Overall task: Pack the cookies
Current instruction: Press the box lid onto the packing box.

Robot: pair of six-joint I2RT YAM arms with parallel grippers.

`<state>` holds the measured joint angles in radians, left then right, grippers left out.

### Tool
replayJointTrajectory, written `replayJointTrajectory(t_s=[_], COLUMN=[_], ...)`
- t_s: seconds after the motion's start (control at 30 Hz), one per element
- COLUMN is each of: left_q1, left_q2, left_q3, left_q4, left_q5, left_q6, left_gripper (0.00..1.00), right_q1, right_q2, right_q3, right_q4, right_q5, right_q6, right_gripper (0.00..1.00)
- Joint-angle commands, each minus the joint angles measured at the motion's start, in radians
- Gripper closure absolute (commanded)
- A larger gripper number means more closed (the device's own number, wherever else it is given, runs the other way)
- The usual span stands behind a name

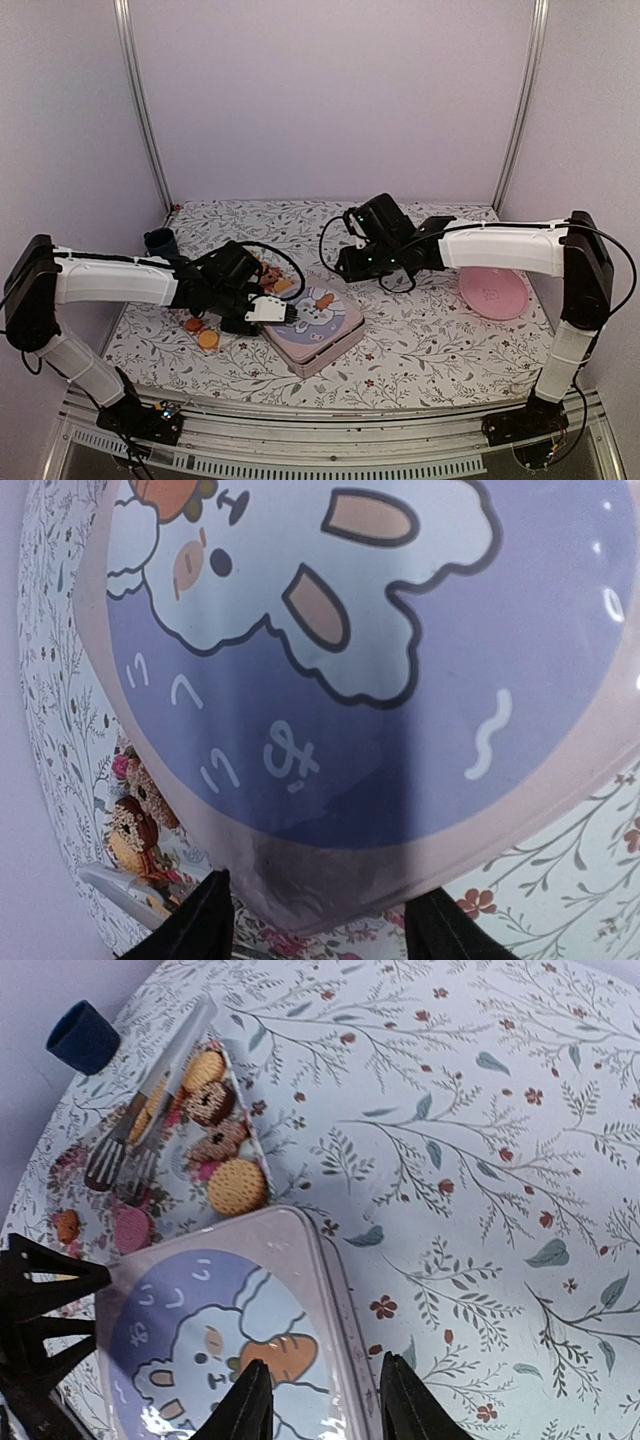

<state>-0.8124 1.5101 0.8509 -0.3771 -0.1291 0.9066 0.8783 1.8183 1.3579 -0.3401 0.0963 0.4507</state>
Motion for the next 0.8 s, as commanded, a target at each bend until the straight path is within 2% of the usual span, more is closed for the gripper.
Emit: replayJointTrajectory(t_s=[0.0,0.2,0.77], left_q1=[-0.011,-0.014,0.009], left_q2=[-0.030,-0.036,-0.083], left_q3=[-0.010,-0.031,-0.036], left_q4=[0.039,0.063,0.033], left_q5=[-0.006,-0.033,-0.014], left_q6=[0.013,0.037,0.019], left_gripper=[0.41,0.41,0.40], right_q1=[0.073,0.107,0.106], right_q2=[0.005,0.056,-0.043], right_q3=[0.049,0.030,-0.218], right_q4=[0.040,0.016,0.050], right_q5=[0.007,-0.011,0.012], right_q6=[-0.027,-0.021,0.059], right_gripper=[0.61,0.62,0.63])
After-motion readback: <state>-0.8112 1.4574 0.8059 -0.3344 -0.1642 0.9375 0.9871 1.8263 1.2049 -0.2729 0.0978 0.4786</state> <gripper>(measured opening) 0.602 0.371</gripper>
